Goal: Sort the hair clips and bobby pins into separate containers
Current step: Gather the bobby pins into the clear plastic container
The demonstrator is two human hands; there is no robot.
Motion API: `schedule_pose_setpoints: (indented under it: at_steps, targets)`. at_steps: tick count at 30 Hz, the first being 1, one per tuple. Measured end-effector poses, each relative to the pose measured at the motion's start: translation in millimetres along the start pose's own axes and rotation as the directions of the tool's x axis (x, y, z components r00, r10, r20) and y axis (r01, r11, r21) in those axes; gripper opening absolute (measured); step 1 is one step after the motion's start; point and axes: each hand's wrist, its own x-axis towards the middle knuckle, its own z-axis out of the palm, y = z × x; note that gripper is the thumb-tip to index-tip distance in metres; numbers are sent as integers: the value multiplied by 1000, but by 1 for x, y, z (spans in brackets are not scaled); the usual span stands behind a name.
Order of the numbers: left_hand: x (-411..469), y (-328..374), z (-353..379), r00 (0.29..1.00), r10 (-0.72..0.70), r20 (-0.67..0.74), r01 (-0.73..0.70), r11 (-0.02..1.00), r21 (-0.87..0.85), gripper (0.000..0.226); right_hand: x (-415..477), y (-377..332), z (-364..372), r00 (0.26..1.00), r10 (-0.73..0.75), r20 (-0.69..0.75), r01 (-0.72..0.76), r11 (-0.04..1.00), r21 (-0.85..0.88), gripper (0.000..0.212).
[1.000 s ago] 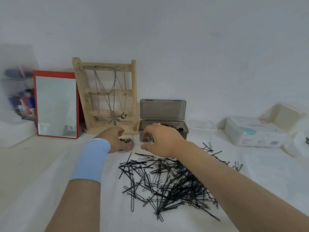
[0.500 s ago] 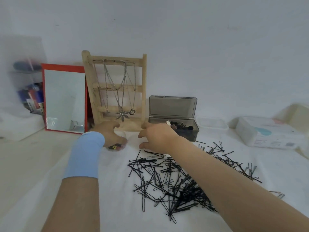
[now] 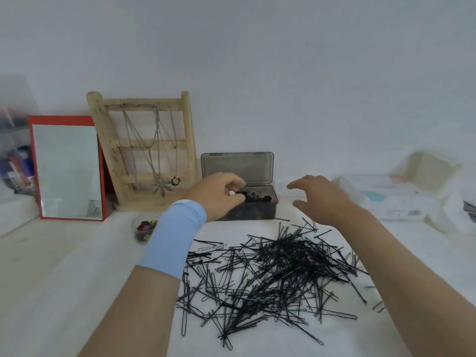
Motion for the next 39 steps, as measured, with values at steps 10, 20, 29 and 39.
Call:
schedule_pose_setpoints:
  at_steps: [10,20,29,39]
  targets:
    - [41,48,46,994,92,62,-88,994,-60,40,11,34,24,996,-39,-83,43,998,48,48]
    - [43,47,47,991,-7,-135,-40,937,-348,48,5,27,-27,940,-196,-280,244,959,147,38]
    - [40,47,39,986,-106,-127,7,792,-611,26,-1,-7,-28,916,-253,-311,298,949,107,35]
    - [41,34,40,995,-103,-17,64,729,-682,21,-7,-23,-22,942,-202,-268,231,969,83,35]
